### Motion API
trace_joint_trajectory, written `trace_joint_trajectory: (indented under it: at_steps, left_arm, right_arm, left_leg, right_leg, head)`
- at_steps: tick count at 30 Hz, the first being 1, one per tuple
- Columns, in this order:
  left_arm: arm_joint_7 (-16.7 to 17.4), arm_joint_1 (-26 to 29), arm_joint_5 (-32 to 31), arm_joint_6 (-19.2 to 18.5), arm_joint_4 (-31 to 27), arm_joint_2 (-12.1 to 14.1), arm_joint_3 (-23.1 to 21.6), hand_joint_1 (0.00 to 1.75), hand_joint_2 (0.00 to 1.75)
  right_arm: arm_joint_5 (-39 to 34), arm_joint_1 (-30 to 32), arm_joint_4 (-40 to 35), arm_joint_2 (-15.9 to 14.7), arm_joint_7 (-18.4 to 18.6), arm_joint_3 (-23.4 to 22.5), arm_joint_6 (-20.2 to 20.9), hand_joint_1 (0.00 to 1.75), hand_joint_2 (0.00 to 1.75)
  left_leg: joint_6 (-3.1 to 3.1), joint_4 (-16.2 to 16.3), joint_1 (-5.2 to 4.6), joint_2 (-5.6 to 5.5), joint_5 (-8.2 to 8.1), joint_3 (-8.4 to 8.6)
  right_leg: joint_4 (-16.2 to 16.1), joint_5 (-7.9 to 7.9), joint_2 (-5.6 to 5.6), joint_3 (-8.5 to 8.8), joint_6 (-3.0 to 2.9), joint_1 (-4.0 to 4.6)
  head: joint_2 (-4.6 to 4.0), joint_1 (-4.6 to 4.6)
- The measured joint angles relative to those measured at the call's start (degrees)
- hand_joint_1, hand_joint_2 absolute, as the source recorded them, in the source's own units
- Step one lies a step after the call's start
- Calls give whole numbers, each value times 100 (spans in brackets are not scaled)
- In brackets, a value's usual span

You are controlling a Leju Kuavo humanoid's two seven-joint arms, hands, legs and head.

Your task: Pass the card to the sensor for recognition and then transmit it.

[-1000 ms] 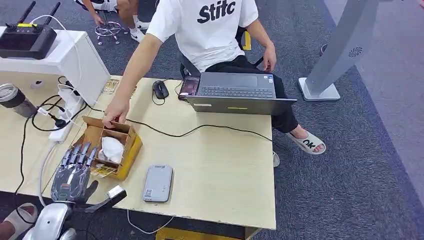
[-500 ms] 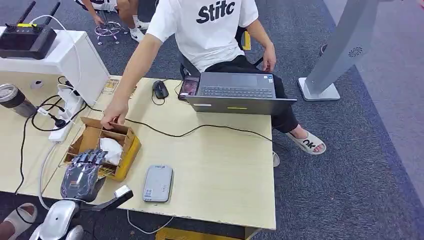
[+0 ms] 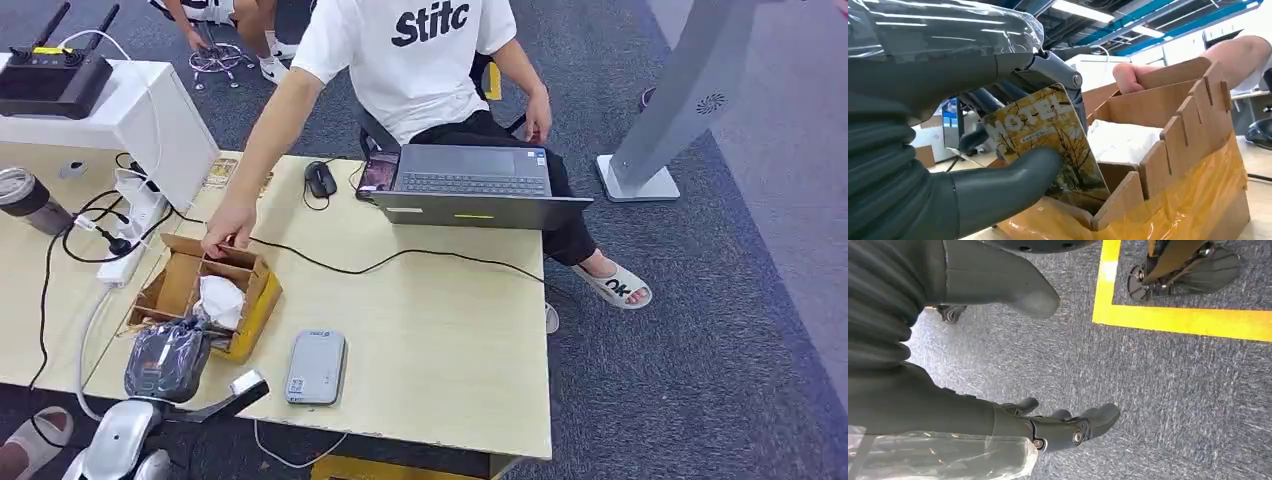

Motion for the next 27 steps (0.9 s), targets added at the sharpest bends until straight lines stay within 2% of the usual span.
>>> trace_joint_trajectory:
  at_steps: [5,8,16,21,24,27]
  left_arm:
    - [39,-1,-26,24,0,15,0,175,175]
    - [91,-5,-48,79,-41,111,-2,175,175]
    - [79,32,63,90,-1153,687,107,175,175]
    - [-7,-51,68,37,-1878,1226,387,175,175]
    - [46,-220,-238,54,-2048,1434,470,175,175]
    - [147,-470,-685,122,-1998,1521,474,175,175]
  right_arm:
    - [0,0,0,0,-9,7,31,0,175]
    - [0,0,0,0,-28,4,29,0,175]
    - [2,6,0,0,-68,2,0,0,175]
    - [26,8,0,0,-114,-26,-26,0,175]
    - [57,6,0,0,-118,-28,-24,0,175]
    - [129,2,0,0,-118,-28,-13,0,175]
  left_leg:
    - [0,0,0,0,0,0]
    - [0,0,2,2,0,0]
    - [-4,-1,5,-1,3,0]
    - [-4,-1,5,-3,6,1]
    - [-4,-1,5,-3,7,0]
    - [-9,0,5,-3,11,0]
  right_leg:
    - [0,0,2,-1,0,0]
    - [0,0,4,-2,0,1]
    - [3,0,-1,-1,-1,3]
    - [3,1,-4,0,-1,3]
    - [3,1,-5,1,-1,3]
    - [3,3,-5,1,-3,3]
  head:
    - [0,0]
    - [0,-2]
    - [0,0]
    - [0,2]
    - [0,2]
    - [0,2]
